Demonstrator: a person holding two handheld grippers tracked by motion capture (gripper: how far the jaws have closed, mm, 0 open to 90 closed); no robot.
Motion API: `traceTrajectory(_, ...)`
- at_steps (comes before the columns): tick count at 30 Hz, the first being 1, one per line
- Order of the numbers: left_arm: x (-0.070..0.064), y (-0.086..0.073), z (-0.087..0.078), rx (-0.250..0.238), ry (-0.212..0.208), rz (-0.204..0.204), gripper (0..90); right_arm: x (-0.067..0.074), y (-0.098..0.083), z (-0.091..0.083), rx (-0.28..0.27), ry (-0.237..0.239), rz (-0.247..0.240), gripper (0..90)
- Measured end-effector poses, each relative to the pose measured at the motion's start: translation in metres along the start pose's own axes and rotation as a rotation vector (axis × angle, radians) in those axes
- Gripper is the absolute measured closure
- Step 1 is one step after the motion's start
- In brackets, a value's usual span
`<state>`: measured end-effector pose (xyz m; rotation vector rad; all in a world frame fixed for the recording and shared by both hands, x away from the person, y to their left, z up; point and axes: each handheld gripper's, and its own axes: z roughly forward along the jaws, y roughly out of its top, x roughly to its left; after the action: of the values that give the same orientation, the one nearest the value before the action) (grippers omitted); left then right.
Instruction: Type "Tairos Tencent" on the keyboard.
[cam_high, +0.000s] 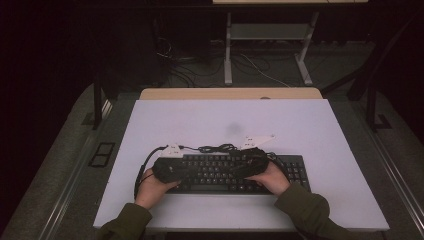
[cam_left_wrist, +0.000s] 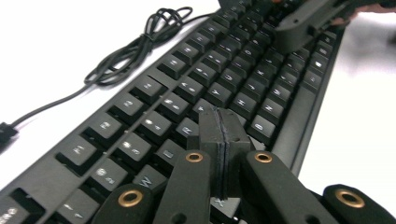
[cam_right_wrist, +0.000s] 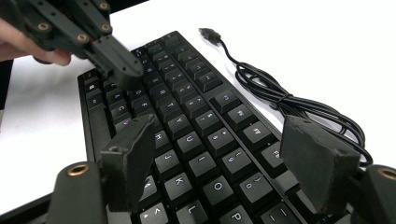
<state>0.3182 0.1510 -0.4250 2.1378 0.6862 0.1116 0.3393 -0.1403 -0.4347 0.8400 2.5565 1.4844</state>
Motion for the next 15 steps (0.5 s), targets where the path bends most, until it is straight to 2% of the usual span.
traceTrajectory(7, 0.007, 0.003, 0.002, -0.022, 0.022, -0.020, 89.2, 0.000, 0.000, 0.001, 0.001, 0.000, 0.001, 26.3)
traceTrajectory(15, 0.012, 0.000, 0.006, -0.003, 0.029, -0.025, 89.2, 0.000, 0.000, 0.001, 0.002, 0.000, 0.002, 26.4)
